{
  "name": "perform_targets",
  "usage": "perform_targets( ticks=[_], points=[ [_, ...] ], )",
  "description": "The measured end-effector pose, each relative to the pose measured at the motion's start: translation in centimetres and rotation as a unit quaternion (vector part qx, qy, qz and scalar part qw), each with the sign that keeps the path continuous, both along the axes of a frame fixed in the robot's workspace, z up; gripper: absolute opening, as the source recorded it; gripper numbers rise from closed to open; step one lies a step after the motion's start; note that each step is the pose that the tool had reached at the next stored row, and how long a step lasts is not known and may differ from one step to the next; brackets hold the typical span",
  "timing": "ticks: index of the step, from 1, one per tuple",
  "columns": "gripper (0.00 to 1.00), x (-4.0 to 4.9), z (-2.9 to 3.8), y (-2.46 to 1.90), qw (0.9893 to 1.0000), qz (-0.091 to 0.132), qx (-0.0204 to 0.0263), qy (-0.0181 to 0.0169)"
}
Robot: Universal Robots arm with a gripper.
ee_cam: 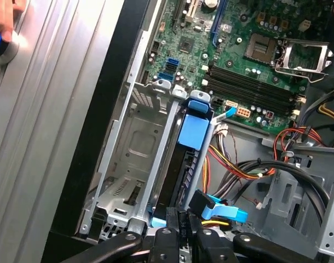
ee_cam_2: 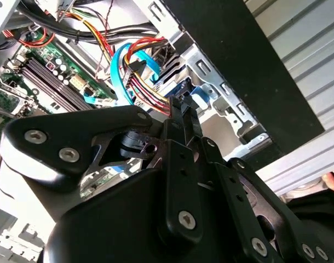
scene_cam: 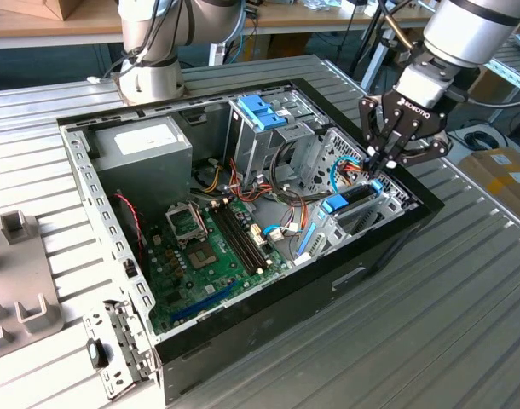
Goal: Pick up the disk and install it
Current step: 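Insert the first disk wire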
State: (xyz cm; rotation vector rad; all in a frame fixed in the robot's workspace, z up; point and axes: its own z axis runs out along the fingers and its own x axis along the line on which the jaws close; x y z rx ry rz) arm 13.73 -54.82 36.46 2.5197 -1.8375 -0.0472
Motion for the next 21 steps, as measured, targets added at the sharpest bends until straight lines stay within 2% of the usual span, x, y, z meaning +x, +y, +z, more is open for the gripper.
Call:
perform_targets(
  ticks=[4, 6, 8, 11, 13, 14, 16, 20, 21],
  points=[
    [0.18, -0.02, -0.13, 0.00, 0.9995, -0.032, -0.0001, 0.0000],
    [0.18, -0.02, -0.19, 0.00, 0.9986, -0.053, -0.0001, 0.0000],
    [0.18, -0.02, -0.26, 0.01, 0.9968, -0.080, -0.0001, 0.0000],
    [0.18, -0.02, -0.30, 0.01, 0.9950, -0.100, -0.0001, 0.0000],
    [0.18, -0.02, -0.34, 0.01, 0.9925, -0.122, -0.0001, 0.0000],
    [0.18, -0.08, -0.36, 0.00, 0.9910, -0.134, 0.0000, 0.0000],
    [0.18, -0.19, -0.39, 0.00, 0.9891, -0.147, 0.0001, 0.0000],
    [0.18, -0.36, -0.43, 0.01, 0.9867, -0.162, 0.0017, 0.0003],
    [0.18, -0.41, -0.45, 0.01, 0.9859, -0.168, 0.0026, 0.0004]
  ],
)
